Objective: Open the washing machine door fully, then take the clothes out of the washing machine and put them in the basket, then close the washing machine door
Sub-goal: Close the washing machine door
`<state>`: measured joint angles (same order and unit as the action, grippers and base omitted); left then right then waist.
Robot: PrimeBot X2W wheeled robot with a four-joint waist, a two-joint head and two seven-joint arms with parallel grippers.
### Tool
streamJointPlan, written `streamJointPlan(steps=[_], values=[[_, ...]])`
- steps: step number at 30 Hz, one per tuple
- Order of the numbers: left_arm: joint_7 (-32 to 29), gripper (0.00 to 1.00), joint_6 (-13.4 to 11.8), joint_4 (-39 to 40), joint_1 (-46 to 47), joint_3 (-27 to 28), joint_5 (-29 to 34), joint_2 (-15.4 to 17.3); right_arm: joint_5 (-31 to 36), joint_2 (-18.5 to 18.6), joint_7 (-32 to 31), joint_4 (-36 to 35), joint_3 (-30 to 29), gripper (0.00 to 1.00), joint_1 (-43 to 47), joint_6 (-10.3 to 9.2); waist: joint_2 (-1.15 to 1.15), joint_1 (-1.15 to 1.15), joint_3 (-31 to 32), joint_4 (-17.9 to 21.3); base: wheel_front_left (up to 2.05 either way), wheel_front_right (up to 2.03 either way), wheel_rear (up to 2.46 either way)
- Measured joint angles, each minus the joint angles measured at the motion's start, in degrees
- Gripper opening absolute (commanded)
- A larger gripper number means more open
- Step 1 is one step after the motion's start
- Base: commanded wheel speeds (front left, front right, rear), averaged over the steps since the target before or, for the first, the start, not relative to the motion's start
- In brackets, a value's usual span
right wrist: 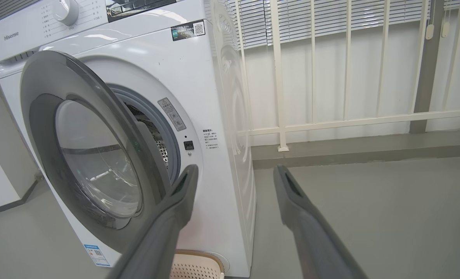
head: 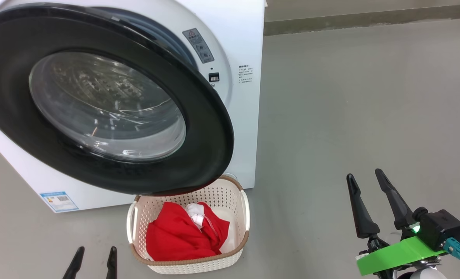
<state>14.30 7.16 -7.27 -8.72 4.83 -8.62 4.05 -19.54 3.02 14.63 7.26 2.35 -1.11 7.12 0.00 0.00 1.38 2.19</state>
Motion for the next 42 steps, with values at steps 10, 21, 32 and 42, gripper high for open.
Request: streamJointPlan(steps=[10, 21, 32, 42], values=[[0.0, 1.0, 0.01, -0.11, 0.68, 0.19, -0.1, 0.02, 0.0, -0.03, 0.0, -0.18, 0.16, 1.0, 0.0, 0.0, 0.0, 0.0, 0.08, 0.46, 0.0, 0.0, 0.0], [0.0, 1.0, 0.01, -0.67, 0.91, -0.4, -0.11, 0.22, 0.58, 0.27, 0.0, 5.55, 1.08, 0.0, -0.08, 0.0, 0.0, 0.0, 0.15, -0.22, 0.0, 0.0, 0.0], [0.0, 1.0, 0.01, -1.19, 3.01, -2.48, -0.55, 0.8, -0.53, 0.13, 0.0, 22.98, 4.97, 0.0, -11.15, 0.0, 0.0, 0.0, -0.56, -3.51, 0.0, 0.0, 0.0], [0.0, 1.0, 0.01, -2.08, 4.03, -3.91, -0.99, 1.03, -5.49, 0.3, 0.0, 33.81, 16.74, 0.0, -22.84, 0.0, 0.0, 0.0, -1.23, -8.64, 0.0, 0.0, 0.0]])
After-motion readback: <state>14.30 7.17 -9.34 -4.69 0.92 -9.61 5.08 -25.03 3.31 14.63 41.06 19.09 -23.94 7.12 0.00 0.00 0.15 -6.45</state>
